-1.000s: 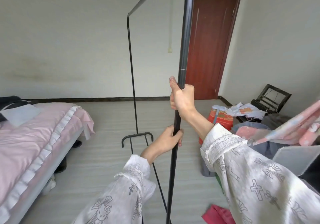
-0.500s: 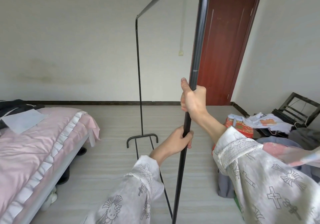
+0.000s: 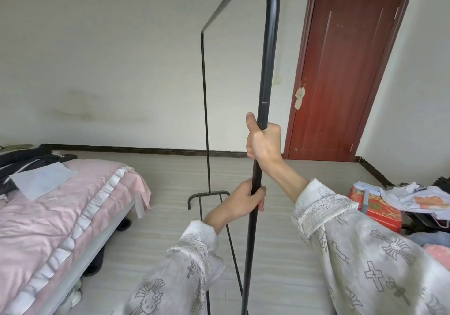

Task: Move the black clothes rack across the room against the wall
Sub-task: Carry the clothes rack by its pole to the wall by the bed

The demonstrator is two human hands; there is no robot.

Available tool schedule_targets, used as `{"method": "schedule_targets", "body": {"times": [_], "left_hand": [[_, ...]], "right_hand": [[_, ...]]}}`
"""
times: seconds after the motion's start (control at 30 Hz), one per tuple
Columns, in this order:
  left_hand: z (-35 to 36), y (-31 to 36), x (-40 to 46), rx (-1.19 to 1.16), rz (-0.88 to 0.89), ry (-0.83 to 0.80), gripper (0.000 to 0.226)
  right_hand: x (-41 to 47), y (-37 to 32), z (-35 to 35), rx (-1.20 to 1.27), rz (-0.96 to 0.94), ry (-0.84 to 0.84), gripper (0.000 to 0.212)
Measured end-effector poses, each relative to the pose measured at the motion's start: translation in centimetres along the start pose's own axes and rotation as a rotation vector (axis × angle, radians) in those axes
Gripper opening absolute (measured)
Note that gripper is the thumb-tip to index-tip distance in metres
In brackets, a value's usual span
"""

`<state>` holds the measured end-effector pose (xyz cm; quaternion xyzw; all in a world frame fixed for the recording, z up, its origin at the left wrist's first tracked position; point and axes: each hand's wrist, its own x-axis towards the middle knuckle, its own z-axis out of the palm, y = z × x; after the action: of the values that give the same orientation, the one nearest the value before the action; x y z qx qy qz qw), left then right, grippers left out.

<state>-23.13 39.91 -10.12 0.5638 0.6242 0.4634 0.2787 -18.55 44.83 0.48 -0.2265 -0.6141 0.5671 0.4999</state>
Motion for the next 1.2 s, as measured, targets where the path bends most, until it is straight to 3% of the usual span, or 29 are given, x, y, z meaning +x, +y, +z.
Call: {"method": "schedule_targets", "body": {"times": [0.13, 0.53, 1.2], "left_hand": [[-1.6, -0.7, 5.5, 0.075, -0.061, -0.007, 0.033], [-5.7, -5.6, 18.7, 0.089, -0.124, 0.104, 0.021], [-18.8, -15.9, 40.1, 0.142, -0.143, 0.128, 0.023]], "right_hand": [[5.9, 2.2, 0.1, -0.001, 0.008, -0.052, 0.053], [20.3, 8.3, 2.1, 0.036, 0.053, -0.146, 0.056], [44.2, 19.1, 11.5, 0.082, 0.097, -0.232, 0.052]]}}
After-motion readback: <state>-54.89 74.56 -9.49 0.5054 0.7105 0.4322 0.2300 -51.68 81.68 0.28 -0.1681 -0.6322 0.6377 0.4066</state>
